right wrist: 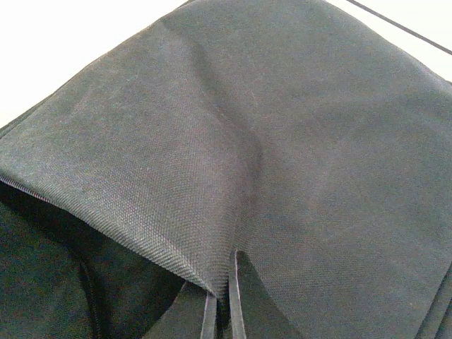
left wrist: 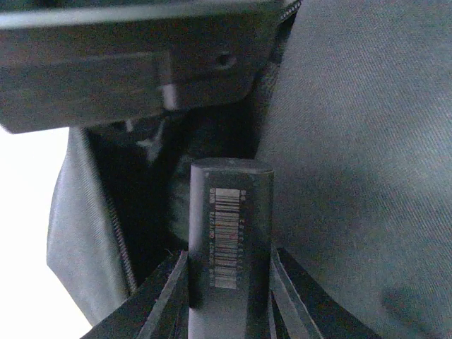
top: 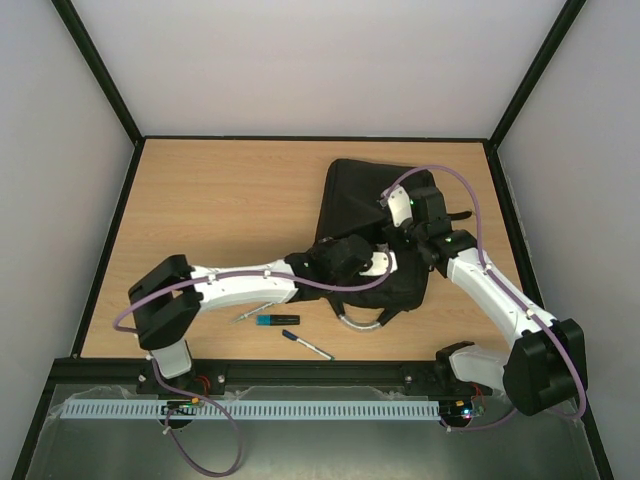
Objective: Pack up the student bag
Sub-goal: Place the stationery in the student bag.
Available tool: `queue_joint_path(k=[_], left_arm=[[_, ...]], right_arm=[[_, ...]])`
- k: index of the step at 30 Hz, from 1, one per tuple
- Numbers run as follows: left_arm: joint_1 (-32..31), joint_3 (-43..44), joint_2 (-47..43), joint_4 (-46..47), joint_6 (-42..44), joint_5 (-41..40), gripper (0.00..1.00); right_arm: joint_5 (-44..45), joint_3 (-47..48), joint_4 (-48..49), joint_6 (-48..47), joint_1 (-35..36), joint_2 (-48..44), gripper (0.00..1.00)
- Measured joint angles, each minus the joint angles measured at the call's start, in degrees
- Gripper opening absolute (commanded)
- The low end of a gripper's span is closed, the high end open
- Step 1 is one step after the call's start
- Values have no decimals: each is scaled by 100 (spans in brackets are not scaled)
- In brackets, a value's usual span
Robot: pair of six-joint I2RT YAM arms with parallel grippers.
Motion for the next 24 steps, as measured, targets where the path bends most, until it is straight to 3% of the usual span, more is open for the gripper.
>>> queue_joint_path(k=[15,17,21,24], left_arm=[[87,-232,1263,2474,1447,-501,25],[94,-227,1423,2894,1683,-546,32],[94,-92,1808,3534,2083,-632,60],[179,-72,2109,3858,2205,-964,67]], right_arm=[[-280,0,-63,35,-55,-11,1],[-299,0,-61,31,-72,-11,1],[-310,2,-15,35,-120,-15,1],[-402,2,-74,44,-72,-61,1]])
